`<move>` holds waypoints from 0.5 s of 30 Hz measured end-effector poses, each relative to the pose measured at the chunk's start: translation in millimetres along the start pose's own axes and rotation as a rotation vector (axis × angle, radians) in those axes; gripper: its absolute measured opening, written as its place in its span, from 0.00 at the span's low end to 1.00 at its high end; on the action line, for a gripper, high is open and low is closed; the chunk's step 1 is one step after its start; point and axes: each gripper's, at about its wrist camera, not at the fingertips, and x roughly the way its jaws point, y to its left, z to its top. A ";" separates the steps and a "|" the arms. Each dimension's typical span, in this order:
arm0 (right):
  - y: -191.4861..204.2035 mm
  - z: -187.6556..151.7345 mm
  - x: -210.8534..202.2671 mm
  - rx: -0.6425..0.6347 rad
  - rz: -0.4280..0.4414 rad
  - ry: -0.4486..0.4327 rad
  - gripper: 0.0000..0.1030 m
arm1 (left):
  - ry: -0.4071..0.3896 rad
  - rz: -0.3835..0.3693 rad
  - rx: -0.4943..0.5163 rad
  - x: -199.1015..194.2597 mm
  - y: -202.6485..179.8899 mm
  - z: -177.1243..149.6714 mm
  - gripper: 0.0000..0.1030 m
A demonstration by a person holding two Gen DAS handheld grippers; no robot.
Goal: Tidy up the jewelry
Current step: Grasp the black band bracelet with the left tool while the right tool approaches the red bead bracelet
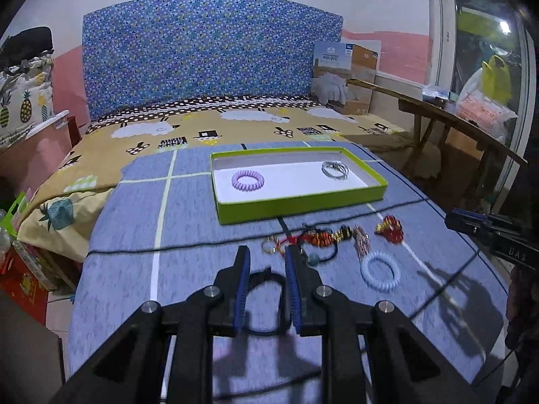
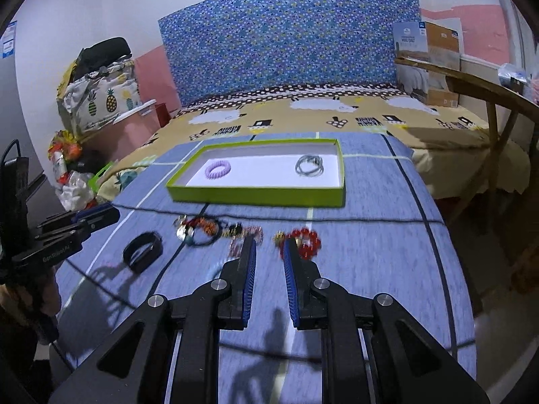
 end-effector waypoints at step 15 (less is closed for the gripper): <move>1.8 -27.1 -7.4 0.021 -0.007 0.039 0.19 | 0.019 0.021 -0.012 -14.0 -3.2 -28.6 0.31</move>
